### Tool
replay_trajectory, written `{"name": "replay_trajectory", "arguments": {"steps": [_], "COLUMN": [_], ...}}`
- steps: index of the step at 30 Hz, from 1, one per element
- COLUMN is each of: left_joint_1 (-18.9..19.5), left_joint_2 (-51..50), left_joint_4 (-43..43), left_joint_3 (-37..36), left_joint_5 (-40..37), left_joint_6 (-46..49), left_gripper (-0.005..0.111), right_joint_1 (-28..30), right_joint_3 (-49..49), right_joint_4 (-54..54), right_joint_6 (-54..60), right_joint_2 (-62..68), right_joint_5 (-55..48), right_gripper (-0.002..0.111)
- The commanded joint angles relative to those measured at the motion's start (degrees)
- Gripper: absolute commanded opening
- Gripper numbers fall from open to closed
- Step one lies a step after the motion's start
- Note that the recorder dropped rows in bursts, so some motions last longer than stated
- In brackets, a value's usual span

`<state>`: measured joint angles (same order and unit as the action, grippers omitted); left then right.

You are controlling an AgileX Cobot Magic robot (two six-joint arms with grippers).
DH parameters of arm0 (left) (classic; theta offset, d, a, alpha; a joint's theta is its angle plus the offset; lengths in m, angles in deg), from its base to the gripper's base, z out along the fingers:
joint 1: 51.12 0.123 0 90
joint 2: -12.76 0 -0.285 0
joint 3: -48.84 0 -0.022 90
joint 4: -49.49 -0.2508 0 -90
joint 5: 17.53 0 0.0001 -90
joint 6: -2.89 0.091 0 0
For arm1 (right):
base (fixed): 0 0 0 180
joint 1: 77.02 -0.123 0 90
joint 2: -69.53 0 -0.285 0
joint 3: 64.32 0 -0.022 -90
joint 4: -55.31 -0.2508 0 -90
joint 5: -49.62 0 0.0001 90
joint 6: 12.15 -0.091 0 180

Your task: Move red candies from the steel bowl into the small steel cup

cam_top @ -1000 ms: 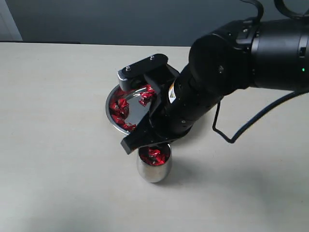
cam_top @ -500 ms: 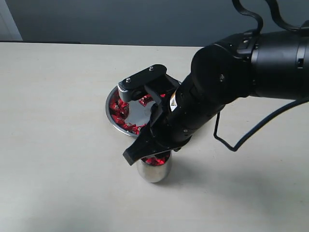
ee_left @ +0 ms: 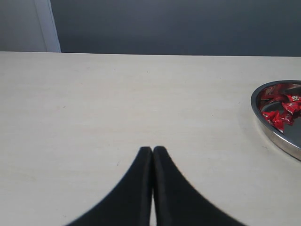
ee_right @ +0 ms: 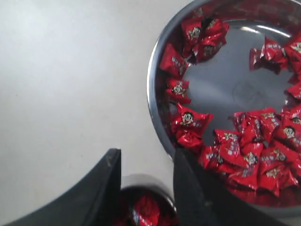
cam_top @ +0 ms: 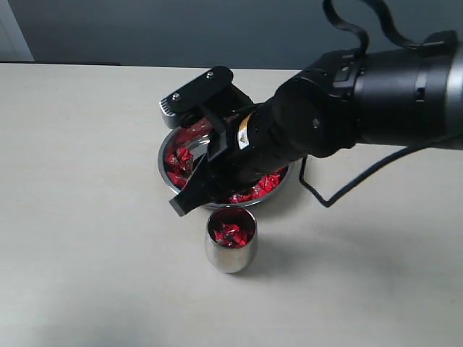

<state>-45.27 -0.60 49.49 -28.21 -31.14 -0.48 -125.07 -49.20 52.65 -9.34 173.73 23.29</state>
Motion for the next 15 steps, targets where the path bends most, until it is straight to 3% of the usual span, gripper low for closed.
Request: {"name": "replay_trajectory", "arguments": {"steps": [1, 7, 10, 15], "left_joint_1": [-0.29, -0.29, -0.29, -0.29], "left_joint_2": [0.3, 0.3, 0.3, 0.3], "left_joint_4": [0.0, 0.0, 0.0, 0.0], "left_joint_3": [-0.17, -0.17, -0.17, -0.17], "left_joint_5": [0.24, 0.24, 0.24, 0.24], "left_joint_6": [-0.13, -0.13, -0.13, -0.13], "left_gripper": [0.0, 0.0, 0.0, 0.0], "right_joint_1": [1.53, 12.11, 12.76, 12.76], "right_joint_3": [-4.69, -12.14, -12.64, -14.04], "right_joint_4": [1.5, 0.82, 1.92, 1.92], "right_joint_6": [0.01, -6.01, -5.89, -5.89], "right_joint_2": [6.6, 14.02, 15.57, 19.06], "right_joint_5": [1.53, -0.22, -2.62, 2.41], "right_gripper": [0.037, 0.037, 0.037, 0.037]}}
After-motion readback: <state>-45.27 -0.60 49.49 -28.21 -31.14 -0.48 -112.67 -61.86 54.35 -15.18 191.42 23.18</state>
